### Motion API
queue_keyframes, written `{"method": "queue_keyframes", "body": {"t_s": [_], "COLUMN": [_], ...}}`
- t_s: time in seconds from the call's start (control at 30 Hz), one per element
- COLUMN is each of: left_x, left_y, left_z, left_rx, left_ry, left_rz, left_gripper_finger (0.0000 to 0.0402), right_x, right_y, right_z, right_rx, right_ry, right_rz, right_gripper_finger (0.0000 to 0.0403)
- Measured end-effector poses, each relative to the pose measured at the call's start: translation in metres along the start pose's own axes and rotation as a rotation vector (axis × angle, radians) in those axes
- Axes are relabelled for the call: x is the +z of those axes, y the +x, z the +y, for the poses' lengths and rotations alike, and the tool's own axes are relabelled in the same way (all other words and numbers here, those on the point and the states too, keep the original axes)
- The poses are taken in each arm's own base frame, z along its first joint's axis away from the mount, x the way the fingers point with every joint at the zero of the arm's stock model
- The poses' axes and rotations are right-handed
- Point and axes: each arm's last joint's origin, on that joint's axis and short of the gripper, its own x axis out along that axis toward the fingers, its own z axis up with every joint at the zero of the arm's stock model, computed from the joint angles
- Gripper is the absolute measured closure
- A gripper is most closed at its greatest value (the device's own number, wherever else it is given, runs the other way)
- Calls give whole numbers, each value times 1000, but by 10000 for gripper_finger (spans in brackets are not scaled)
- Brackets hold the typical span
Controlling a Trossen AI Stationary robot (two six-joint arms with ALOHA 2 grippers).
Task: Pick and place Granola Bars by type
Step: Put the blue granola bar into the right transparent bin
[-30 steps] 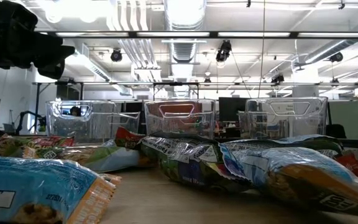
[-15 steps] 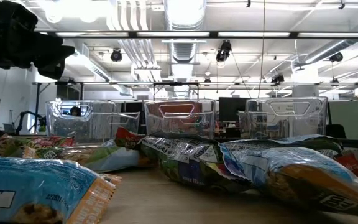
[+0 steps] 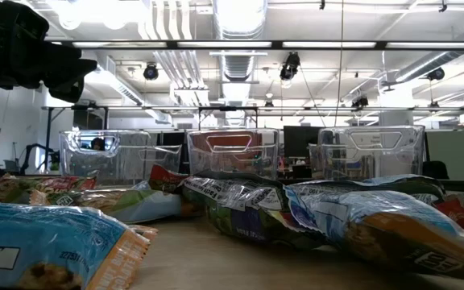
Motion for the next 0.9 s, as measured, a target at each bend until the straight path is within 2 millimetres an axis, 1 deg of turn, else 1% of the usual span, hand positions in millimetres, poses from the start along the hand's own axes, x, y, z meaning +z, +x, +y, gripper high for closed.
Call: {"method": "queue_keyframes", "body": {"t_s": [0.13, 0.27, 0.47, 0.6, 0.9], "left_x": [0, 0, 0, 0, 0], "left_y": [0, 0, 0, 0, 0], "left_z": [0, 0, 0, 0, 0], "left_rx": [0, 0, 0, 0, 0], "left_ry": [0, 0, 0, 0, 0], "left_rz": [0, 0, 0, -1, 0], "left_gripper_finger": [266, 266, 266, 266, 266], "right_x": [4, 5, 7, 7, 14], "right_y": [9, 16, 25, 28, 41], "right_z": [0, -7, -16, -17, -16], "right_rx": [48, 19, -13, 5, 97], "right_ry": [-17, 26, 31, -17, -97], "right_rz": [-15, -6, 7, 23, -14], "right_gripper_finger": [188, 188, 188, 188, 188]}}
